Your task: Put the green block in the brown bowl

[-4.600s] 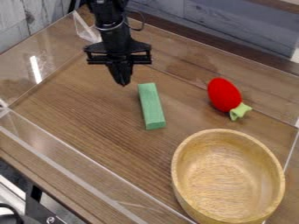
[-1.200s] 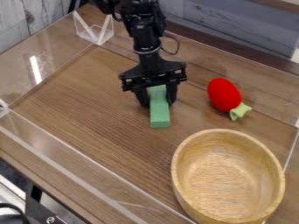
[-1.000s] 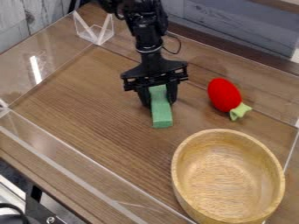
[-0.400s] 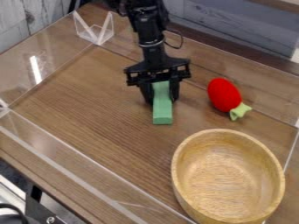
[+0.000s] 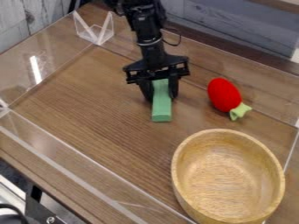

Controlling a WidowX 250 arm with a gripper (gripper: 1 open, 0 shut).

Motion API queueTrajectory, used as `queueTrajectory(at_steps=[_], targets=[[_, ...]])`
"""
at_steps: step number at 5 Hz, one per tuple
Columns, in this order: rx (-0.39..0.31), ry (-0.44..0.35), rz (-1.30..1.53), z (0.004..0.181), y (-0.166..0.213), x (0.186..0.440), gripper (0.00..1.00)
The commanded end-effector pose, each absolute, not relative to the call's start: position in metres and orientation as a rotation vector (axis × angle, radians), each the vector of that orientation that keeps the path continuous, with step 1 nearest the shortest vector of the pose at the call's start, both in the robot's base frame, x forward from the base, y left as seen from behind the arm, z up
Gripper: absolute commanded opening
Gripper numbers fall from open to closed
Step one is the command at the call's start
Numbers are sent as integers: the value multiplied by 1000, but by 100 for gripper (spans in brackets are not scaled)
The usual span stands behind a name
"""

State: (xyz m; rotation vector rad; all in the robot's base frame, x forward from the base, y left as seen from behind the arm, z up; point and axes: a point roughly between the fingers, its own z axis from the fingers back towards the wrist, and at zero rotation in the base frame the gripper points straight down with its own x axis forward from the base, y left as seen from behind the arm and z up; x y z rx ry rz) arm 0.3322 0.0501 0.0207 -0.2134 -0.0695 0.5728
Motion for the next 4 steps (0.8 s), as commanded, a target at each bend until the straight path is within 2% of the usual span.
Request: queueTrajectory(at_steps=[1, 3, 4], targets=[[-214, -86, 561, 22, 52, 333, 0], [-246, -144, 572, 66, 41, 342, 0], [-259, -185, 647, 76, 40, 330, 0]])
